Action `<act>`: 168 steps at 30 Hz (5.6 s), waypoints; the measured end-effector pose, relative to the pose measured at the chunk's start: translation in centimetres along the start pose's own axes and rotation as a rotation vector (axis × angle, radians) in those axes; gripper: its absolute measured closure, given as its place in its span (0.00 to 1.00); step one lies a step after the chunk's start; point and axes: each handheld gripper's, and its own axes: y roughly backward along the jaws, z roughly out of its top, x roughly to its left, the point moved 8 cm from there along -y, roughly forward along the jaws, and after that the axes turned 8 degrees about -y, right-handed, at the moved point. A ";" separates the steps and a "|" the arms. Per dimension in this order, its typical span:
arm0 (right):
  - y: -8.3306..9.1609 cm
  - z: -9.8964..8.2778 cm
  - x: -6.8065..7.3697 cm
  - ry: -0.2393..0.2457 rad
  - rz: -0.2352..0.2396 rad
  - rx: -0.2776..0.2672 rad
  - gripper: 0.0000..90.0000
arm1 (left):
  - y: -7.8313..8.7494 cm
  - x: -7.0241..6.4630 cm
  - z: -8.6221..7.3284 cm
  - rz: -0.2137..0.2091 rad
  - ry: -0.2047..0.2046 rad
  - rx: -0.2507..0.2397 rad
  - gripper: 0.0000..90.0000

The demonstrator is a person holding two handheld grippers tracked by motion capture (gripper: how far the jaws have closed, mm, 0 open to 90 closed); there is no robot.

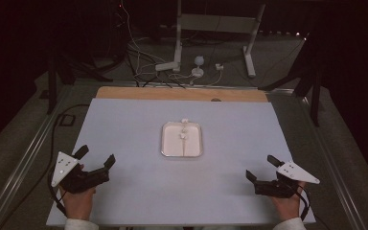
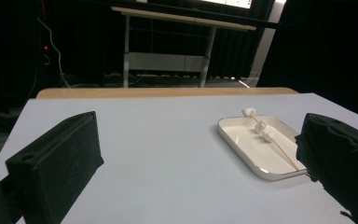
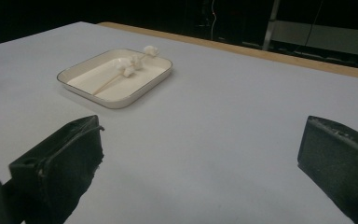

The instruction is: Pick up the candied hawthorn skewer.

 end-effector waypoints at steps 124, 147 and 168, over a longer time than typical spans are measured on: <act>-0.3 -0.4 0.2 -0.009 0.024 0.017 0.00 | -21.4 -14.8 -6.5 -0.121 -0.033 0.548 0.93; -0.3 -0.5 0.2 -0.007 0.026 0.022 0.00 | -20.4 -13.3 -4.5 -0.218 0.170 0.442 1.00; -0.7 -0.4 0.9 -0.026 0.033 0.054 0.00 | -17.2 -12.0 -1.8 -0.294 0.188 0.333 1.00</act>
